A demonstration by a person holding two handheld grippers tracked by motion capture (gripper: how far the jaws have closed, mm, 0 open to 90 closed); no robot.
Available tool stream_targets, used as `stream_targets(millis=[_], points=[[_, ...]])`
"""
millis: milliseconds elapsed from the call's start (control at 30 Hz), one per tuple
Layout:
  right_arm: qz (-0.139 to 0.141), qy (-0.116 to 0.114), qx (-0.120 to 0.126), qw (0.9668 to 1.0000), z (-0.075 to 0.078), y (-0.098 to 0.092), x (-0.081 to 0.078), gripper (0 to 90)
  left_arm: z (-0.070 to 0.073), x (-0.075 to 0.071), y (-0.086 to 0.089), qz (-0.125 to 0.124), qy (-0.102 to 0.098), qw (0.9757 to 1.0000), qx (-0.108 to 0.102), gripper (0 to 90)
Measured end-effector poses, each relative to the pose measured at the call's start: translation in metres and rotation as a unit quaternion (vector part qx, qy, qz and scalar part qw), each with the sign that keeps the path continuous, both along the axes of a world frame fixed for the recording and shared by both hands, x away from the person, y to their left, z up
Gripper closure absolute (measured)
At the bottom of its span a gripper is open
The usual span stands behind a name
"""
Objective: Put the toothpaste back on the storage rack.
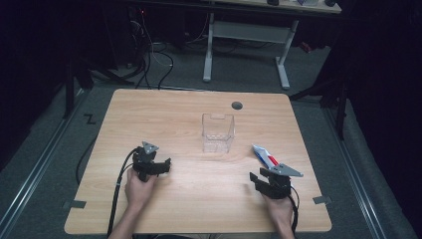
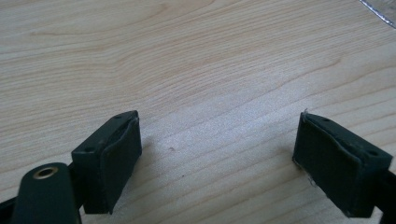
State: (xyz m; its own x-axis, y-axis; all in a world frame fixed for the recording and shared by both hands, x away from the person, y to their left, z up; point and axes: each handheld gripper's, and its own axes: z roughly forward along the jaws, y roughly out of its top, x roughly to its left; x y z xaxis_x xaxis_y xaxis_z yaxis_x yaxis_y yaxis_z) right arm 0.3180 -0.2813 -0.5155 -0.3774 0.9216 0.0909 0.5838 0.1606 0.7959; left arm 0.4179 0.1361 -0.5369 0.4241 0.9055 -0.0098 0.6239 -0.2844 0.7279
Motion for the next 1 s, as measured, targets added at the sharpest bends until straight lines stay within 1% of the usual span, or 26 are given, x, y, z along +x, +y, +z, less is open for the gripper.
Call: stream_targets(millis=[200,233,400,667,800,1000], points=[[-0.005,-0.012,0.008,0.9999,0.003,-0.007,-0.004,50.0,0.0,0.0,0.0,0.0,0.0,1.0,0.0,15.4],[-0.008,-0.009,0.01,0.9999,0.004,-0.008,-0.005,50.0,0.0,0.0,0.0,0.0,0.0,1.0,0.0,15.4],[-0.013,-0.015,0.016,0.9997,0.006,-0.015,-0.006,50.0,0.0,0.0,0.0,0.0,0.0,1.0,0.0,15.4],[-0.021,-0.025,0.018,0.9993,0.012,-0.024,-0.009,49.6,0.0,0.0,0.0,0.0,0.0,1.0,0.0,15.4],[-0.026,-0.032,0.017,0.999,0.017,-0.028,-0.009,48.0,0.0,0.0,0.0,0.0,0.0,1.0,0.0,15.4],[-0.034,-0.04,0.014,0.9985,0.025,-0.035,-0.006,47.2,0.0,0.0,0.0,0.0,0.0,1.0,0.0,15.5]])
